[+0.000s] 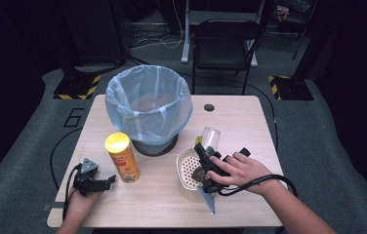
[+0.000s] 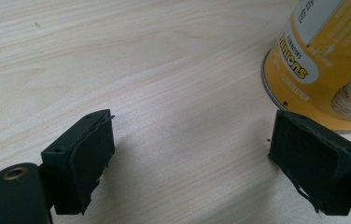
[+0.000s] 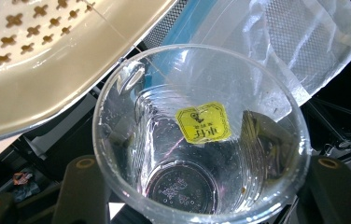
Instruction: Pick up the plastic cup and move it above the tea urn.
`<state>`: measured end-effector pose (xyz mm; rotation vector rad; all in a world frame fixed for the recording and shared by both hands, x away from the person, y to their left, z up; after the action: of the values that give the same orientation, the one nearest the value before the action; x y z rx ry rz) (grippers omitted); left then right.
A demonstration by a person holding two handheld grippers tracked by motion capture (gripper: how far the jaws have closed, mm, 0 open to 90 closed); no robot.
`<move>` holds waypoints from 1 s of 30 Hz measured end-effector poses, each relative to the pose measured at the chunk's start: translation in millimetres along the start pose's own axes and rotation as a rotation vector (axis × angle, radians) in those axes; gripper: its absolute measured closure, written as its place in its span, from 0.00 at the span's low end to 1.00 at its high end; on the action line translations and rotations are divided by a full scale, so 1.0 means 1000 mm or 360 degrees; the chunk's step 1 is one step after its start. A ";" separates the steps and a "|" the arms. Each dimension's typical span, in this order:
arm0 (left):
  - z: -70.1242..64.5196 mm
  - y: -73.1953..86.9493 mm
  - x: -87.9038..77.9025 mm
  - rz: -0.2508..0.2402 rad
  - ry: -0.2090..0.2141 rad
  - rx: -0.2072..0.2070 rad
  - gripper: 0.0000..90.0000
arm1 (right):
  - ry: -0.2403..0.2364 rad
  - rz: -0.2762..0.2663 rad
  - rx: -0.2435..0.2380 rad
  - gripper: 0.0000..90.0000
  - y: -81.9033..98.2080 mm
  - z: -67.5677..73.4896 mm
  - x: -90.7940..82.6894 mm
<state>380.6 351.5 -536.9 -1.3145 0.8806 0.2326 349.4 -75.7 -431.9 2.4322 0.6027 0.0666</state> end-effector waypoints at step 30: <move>0.000 0.000 0.000 -0.0001 0.0000 -0.0001 0.15 | -0.0115 -0.0081 0.0020 0.44 0.009 -0.017 0.004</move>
<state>380.5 351.5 -536.9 -1.3151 0.8804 0.2323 353.3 -70.9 -413.3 2.4189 0.6339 -0.0458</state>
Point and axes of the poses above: each handheld gripper's, and its own axes: x roughly forward along the jaws, y roughly out of its underside, z roughly to its left, the point moved 1 cm from there along x, roughly forward along the jaws
